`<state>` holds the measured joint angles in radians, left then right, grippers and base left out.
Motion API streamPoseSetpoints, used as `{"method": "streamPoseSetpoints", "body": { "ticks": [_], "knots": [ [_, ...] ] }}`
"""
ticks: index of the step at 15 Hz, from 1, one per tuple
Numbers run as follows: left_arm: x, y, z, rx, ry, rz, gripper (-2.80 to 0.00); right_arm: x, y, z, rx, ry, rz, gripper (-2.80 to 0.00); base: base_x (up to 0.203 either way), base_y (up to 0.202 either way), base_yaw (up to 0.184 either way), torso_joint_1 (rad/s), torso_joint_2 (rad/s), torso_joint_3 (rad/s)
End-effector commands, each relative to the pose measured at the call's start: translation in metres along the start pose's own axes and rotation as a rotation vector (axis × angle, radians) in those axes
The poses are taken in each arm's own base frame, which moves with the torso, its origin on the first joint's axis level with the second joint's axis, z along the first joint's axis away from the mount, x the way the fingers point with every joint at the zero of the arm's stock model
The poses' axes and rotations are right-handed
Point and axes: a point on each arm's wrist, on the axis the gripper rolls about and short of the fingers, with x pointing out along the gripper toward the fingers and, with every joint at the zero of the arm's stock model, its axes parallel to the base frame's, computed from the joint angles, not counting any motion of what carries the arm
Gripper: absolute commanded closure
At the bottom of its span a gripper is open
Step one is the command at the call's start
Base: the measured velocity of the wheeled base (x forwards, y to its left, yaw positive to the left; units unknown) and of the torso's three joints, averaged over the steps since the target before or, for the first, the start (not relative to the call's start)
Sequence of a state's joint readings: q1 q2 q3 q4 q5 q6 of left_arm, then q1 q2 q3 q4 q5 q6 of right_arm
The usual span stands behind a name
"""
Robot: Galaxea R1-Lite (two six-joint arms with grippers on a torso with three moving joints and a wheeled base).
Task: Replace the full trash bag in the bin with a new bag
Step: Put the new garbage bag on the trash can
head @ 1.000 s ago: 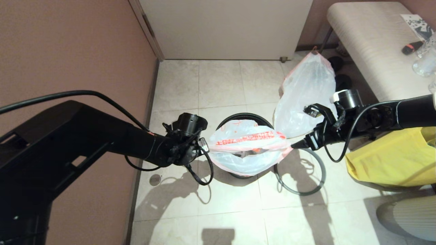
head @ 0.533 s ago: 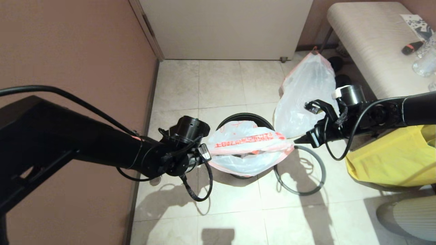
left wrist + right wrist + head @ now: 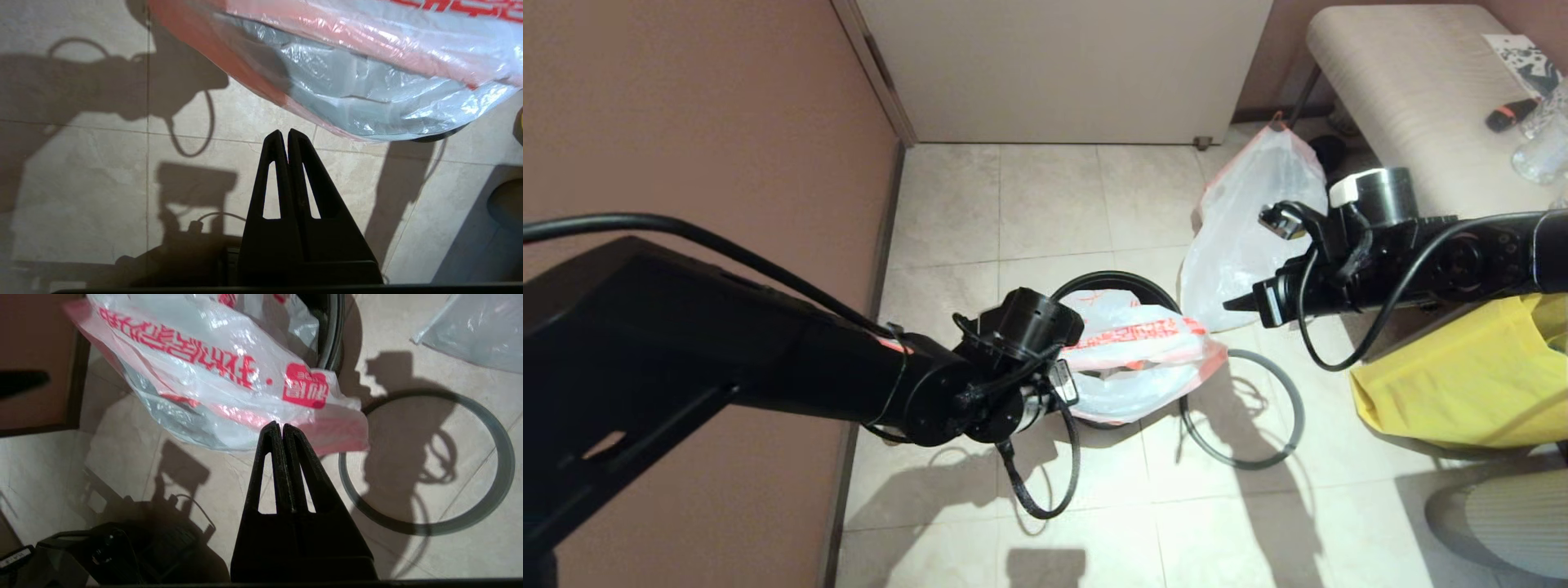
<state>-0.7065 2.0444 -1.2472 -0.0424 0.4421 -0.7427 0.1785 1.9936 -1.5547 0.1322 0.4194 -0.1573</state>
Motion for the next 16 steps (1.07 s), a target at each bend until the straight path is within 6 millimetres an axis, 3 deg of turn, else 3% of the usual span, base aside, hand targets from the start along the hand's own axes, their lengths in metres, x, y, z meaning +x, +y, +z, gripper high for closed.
{"method": "streamPoseSetpoints", "body": {
  "ticks": [1,7,8,16],
  "knots": [
    [0.013,-0.005,-0.013,0.019,0.028,0.016,0.0,-0.001,0.0,0.002,0.002,-0.009,-0.001,0.0,0.0,0.0,0.0,0.0,0.0,0.0],
    [0.034,-0.03,-0.004,-0.066,0.12,0.119,0.0,-0.005,-0.016,0.006,0.011,-0.035,-0.038,0.0,0.0,0.0,0.0,0.0,0.0,0.0],
    [0.037,-0.034,-0.003,-0.076,0.121,0.122,-2.8,-0.005,-0.018,0.006,0.015,-0.033,-0.042,0.0,0.0,0.0,0.0,0.0,0.0,0.0],
    [0.082,-0.052,-0.017,-0.086,0.135,0.178,-2.8,-0.01,-0.025,0.007,0.021,-0.045,-0.059,0.0,0.0,0.0,0.0,0.0,0.0,0.0]
  ]
}}
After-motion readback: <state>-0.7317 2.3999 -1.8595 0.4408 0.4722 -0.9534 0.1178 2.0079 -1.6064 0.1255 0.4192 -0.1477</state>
